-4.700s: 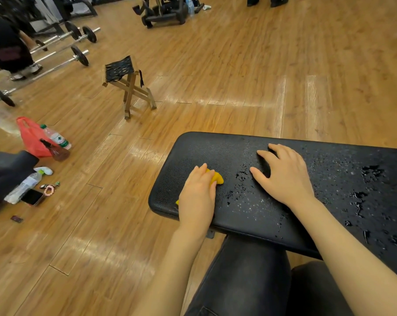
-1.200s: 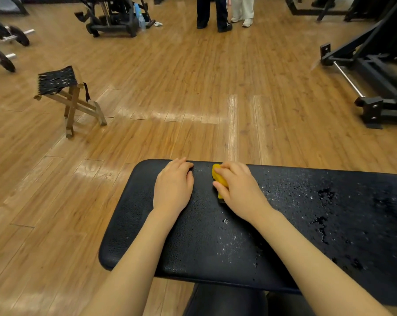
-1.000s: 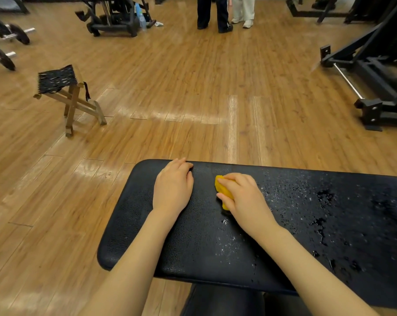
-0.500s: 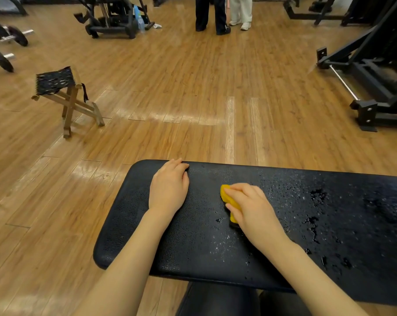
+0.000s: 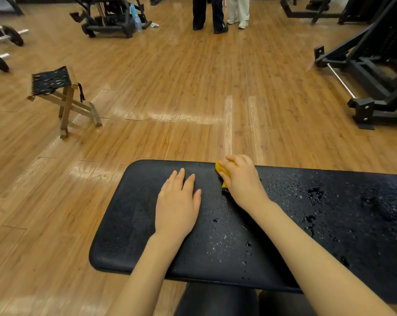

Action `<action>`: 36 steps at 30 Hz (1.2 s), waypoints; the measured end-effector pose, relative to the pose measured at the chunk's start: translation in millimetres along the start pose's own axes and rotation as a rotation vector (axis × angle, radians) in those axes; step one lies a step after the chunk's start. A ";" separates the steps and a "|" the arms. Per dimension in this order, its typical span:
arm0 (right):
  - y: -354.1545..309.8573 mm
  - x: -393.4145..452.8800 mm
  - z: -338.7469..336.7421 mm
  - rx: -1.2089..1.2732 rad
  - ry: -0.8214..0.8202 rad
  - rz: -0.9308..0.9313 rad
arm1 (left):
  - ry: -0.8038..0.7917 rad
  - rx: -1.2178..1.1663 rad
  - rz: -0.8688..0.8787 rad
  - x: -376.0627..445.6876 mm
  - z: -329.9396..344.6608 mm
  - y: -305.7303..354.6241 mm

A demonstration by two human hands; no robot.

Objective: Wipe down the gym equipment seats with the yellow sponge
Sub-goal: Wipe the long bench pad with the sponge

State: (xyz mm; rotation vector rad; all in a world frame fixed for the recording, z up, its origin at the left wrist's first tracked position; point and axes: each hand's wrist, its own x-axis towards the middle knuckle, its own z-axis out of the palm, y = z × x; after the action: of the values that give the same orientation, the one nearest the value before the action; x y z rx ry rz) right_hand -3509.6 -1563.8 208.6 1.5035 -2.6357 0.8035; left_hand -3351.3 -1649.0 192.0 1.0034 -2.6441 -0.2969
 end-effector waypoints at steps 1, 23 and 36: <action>-0.1 -3.4 -1.4 -0.031 0.021 -0.011 | 0.023 -0.004 0.003 -0.3 2.0 -1.0; 10.9 -31.3 -19.1 0.100 0.034 0.011 | 0.112 0.029 0.033 1.0 7.5 -1.7; 24.8 -4.4 -5.4 0.071 0.082 0.101 | 0.138 0.016 0.033 2.1 8.4 -0.7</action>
State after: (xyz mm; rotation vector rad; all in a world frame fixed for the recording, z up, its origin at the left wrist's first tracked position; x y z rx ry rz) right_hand -3528.5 -1547.7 201.6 1.3307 -2.6681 0.9542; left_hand -3355.3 -1650.2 184.3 0.9478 -2.5397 -0.1922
